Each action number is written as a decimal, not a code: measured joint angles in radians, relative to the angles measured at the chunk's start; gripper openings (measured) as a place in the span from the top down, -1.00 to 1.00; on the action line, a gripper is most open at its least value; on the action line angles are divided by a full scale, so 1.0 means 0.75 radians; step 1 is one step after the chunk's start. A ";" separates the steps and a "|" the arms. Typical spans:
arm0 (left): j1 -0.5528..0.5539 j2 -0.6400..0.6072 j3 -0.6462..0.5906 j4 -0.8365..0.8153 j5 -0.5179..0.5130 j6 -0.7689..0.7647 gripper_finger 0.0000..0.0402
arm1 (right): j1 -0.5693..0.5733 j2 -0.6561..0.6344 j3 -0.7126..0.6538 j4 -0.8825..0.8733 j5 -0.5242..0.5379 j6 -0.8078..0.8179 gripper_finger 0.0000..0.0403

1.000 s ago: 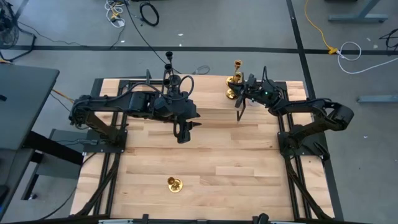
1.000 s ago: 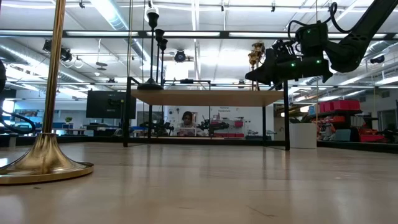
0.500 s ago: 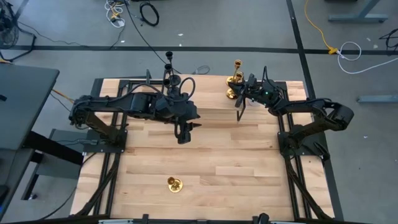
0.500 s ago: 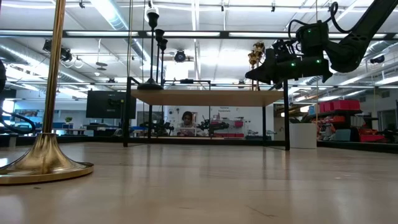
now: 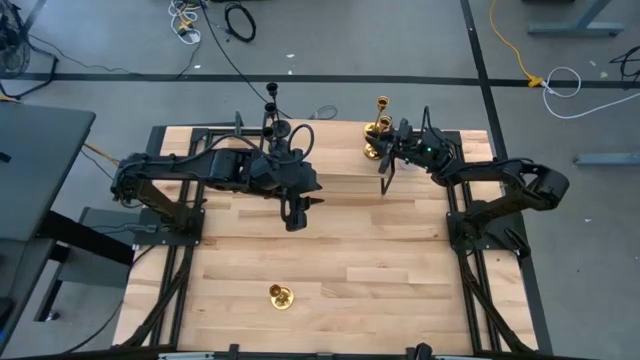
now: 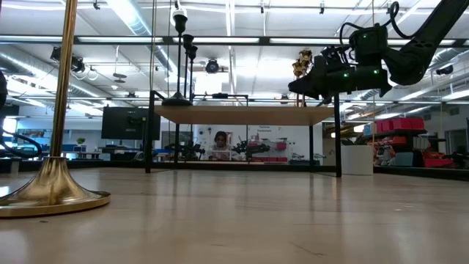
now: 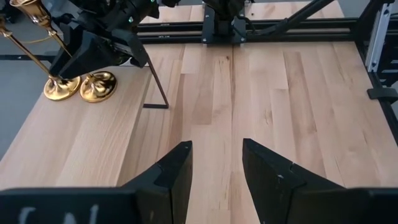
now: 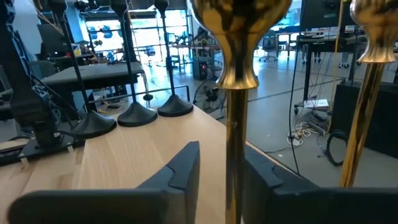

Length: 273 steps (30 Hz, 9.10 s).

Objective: Pick & Place candle stick holders
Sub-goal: Put the top gold candle holder on the shelf aligned with the gold candle holder, then put the gold candle holder on the shelf aligned with the gold candle holders

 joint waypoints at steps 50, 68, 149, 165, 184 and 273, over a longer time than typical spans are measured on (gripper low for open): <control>-0.258 -0.002 0.001 -0.333 -0.002 -0.195 0.29 | 0.587 -1.012 -0.002 -1.066 -0.520 0.052 0.09; -0.946 -0.002 -0.268 -0.432 -0.484 -1.038 0.29 | 1.073 -1.003 -0.002 -0.975 -0.137 0.056 0.09; -1.071 0.089 -1.452 1.924 -0.891 -0.638 0.91 | 1.147 -1.001 -0.001 -0.937 0.050 0.080 0.10; -0.829 -0.040 -1.383 2.156 -0.659 -0.338 0.92 | 1.147 -0.902 0.000 -0.916 0.050 0.080 0.10; -0.422 -0.157 -0.411 1.069 -0.291 -0.009 0.93 | 1.147 -0.900 0.000 -0.848 0.050 0.080 0.10; -0.121 -0.011 -0.327 1.017 0.078 -0.122 0.89 | 1.146 -0.116 0.480 -0.437 0.319 -0.031 0.96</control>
